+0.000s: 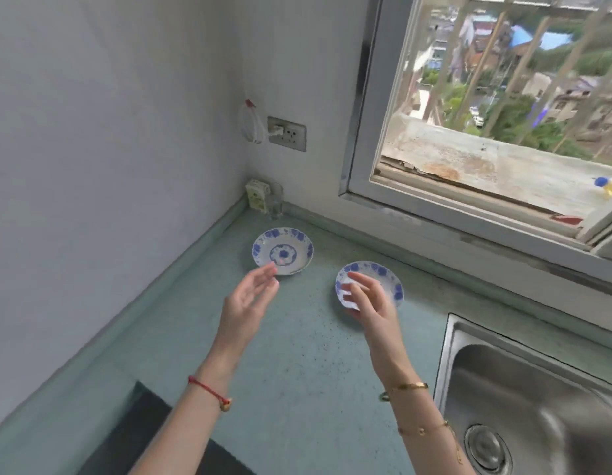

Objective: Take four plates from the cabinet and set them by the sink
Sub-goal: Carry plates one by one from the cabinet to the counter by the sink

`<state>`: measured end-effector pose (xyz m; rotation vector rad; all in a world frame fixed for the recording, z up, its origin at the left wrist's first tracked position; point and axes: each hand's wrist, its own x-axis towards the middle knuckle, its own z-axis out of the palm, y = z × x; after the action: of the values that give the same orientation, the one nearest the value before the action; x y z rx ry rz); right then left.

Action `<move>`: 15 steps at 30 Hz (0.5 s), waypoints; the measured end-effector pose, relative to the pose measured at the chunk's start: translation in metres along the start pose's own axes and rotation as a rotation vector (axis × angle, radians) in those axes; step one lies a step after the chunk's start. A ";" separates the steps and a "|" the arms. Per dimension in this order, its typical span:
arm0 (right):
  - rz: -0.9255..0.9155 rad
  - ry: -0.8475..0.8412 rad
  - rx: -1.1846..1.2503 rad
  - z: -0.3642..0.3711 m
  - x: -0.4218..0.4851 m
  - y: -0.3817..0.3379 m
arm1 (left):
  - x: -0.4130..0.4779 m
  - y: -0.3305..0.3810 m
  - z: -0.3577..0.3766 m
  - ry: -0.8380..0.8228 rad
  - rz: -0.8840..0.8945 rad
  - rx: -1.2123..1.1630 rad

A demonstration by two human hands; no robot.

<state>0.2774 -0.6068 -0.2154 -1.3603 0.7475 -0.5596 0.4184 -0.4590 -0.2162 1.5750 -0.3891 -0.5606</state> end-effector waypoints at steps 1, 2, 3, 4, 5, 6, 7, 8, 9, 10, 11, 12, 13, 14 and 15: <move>-0.015 -0.059 -0.005 0.004 -0.013 -0.001 | -0.024 0.003 -0.005 0.055 0.010 -0.029; -0.028 -0.117 -0.005 0.009 -0.026 -0.002 | -0.048 0.006 -0.010 0.114 0.020 -0.050; -0.035 -0.172 -0.007 0.013 -0.039 -0.002 | -0.073 0.007 -0.014 0.167 0.030 -0.070; -0.035 -0.228 -0.007 0.017 -0.052 -0.001 | -0.099 0.008 -0.019 0.224 0.034 -0.085; -0.041 -0.286 -0.011 0.021 -0.066 0.000 | -0.124 0.007 -0.023 0.280 0.041 -0.101; -0.048 -0.350 -0.014 0.025 -0.081 0.001 | -0.151 0.006 -0.028 0.339 0.047 -0.110; -0.052 -0.406 -0.020 0.029 -0.096 0.001 | -0.177 0.006 -0.033 0.392 0.053 -0.121; -0.057 -0.460 -0.026 0.034 -0.112 0.001 | -0.203 0.005 -0.038 0.449 0.059 -0.129; -0.059 -0.511 -0.034 0.039 -0.128 0.001 | -0.228 0.004 -0.043 0.506 0.066 -0.131; -0.060 -0.563 -0.045 0.044 -0.142 0.002 | -0.253 0.004 -0.048 0.569 0.074 -0.136; -0.061 -0.618 -0.047 0.049 -0.159 0.002 | -0.278 0.003 -0.053 0.631 0.084 -0.133; -0.057 -0.671 -0.052 0.055 -0.175 0.002 | -0.303 0.004 -0.057 0.696 0.092 -0.131; -0.057 -0.720 -0.052 0.060 -0.191 0.002 | -0.326 0.005 -0.061 0.751 0.099 -0.133; -0.054 -0.768 -0.049 0.065 -0.205 0.001 | -0.347 0.006 -0.064 0.809 0.108 -0.133; -0.048 -0.823 -0.053 0.072 -0.223 0.000 | -0.373 0.005 -0.067 0.866 0.128 -0.132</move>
<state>0.1856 -0.3943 -0.1790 -1.4944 0.0564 0.0151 0.1512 -0.1953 -0.1654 1.4985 0.2028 0.2141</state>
